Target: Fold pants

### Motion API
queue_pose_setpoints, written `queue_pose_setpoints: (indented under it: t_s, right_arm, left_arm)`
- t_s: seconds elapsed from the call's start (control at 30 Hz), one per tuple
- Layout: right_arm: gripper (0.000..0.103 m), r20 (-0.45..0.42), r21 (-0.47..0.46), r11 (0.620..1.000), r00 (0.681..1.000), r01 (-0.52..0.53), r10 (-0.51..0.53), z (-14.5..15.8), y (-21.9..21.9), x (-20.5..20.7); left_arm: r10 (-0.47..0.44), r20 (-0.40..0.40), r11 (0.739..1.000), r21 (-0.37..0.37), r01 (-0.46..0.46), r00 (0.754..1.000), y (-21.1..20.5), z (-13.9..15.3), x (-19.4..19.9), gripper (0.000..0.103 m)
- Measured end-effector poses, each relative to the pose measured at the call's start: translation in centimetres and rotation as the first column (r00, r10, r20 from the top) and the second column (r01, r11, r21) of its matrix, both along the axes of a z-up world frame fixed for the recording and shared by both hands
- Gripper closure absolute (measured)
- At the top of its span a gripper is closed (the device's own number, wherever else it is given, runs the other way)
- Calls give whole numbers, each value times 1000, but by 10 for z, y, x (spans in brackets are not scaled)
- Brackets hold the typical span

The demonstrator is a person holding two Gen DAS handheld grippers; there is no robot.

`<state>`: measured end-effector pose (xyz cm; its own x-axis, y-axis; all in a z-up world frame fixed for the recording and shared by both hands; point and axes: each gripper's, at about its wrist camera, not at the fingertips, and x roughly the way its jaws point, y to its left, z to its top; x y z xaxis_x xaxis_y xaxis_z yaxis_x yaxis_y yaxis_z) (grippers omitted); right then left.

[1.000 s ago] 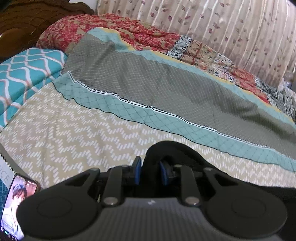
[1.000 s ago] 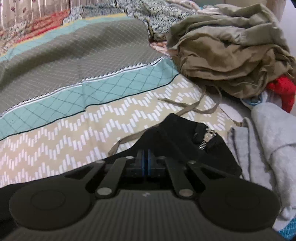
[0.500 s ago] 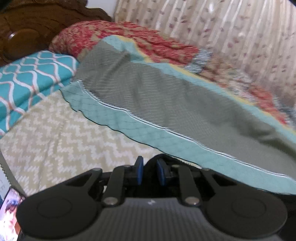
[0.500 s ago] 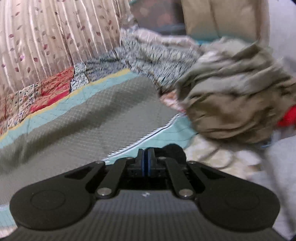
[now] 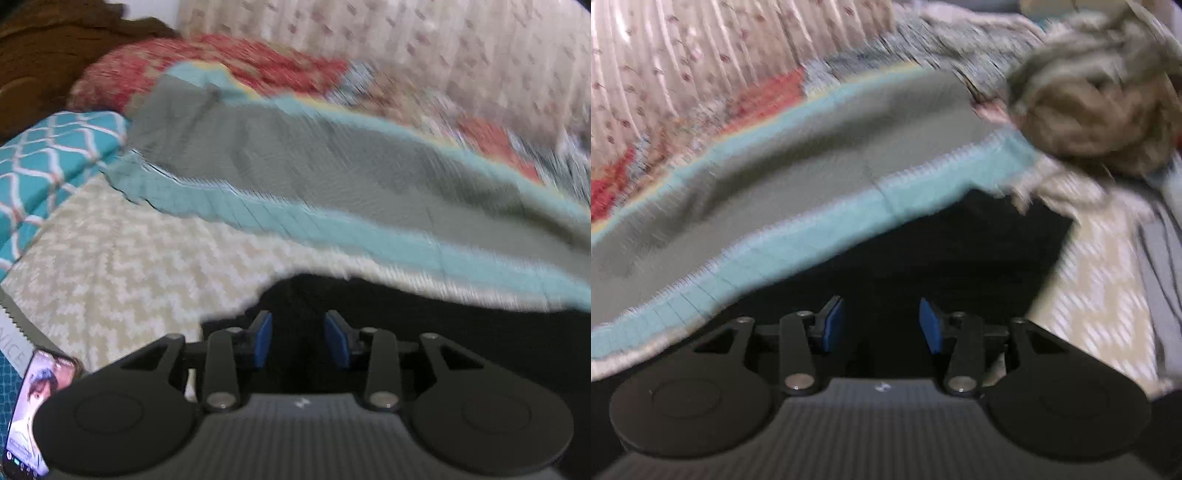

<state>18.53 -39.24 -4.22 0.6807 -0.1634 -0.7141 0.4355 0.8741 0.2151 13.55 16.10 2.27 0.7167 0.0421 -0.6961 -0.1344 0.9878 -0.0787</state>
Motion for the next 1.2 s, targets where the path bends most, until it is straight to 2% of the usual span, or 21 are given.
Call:
queue_pose_setpoints:
  t_s: [0.03, 0.07, 0.1, 0.13, 0.2, 0.27, 0.33, 0.5, 0.63, 0.77, 0.87, 1.03, 1.1, 1.17, 1.2]
  right_arm:
    - [71, -9, 31, 999, 999, 40, -40, -11, -16, -3]
    - [76, 33, 84, 993, 996, 77, -80, -10, -28, -9]
    - [79, 35, 147, 981, 990, 128, -135, -5, -38, -14]
    - [75, 43, 194, 966, 982, 172, -184, 1, -44, -20]
    - [67, 72, 163, 969, 977, 188, -202, 18, -41, -33]
    - [67, 99, 94, 987, 985, 132, -141, 33, -27, -49]
    - [67, 115, 64, 995, 990, 80, -87, 41, -15, -69]
    - [66, 135, 44, 999, 991, -28, 21, 41, 18, -115]
    - [65, 132, 40, 990, 983, -137, 130, 35, 49, -130]
    - [65, 132, 91, 959, 958, -268, 255, 33, 89, -129]
    - [65, 147, 167, 924, 935, -345, 323, 31, 117, -126]
    - [65, 133, 158, 864, 877, -478, 461, 31, 165, -123]
    - [65, 77, 131, 856, 866, -500, 494, 22, 178, -118]
    - [65, -50, 118, 867, 869, -483, 491, 4, 184, -109]
    - [65, -46, 120, 869, 872, -480, 488, 3, 181, -108]
  left_arm:
    - [-34, -77, 998, 41, 37, 996, -8, -11, 4, 64]
    - [-50, -160, 995, 80, 63, 986, -14, -24, 8, 64]
    - [-44, -230, 992, 104, 69, 972, -17, -36, 12, 65]
    - [-36, -269, 992, 104, 66, 962, -16, -44, 12, 68]
    - [-34, -259, 995, 78, 56, 965, -12, -40, 2, 68]
    - [-16, -223, 996, 83, 35, 975, -7, -28, -10, 62]
    - [14, -193, 997, 83, 2, 981, 2, -15, -22, 60]
    - [97, -161, 995, 53, -90, 982, 33, 4, -52, 56]
    - [162, -170, 987, 10, -163, 972, 59, 7, -81, 55]
    - [190, -194, 977, -56, -204, 962, 79, -2, -109, 49]
    - [191, -196, 966, -139, -220, 962, 93, -7, -128, 45]
    - [177, -201, 943, -246, -225, 963, 102, -17, -141, 43]
    - [186, -205, 959, -176, -223, 961, 93, -23, -142, 43]
    - [181, -233, 978, -60, -200, 955, 81, -32, -138, 41]
    - [178, -235, 978, -63, -198, 955, 81, -33, -139, 41]
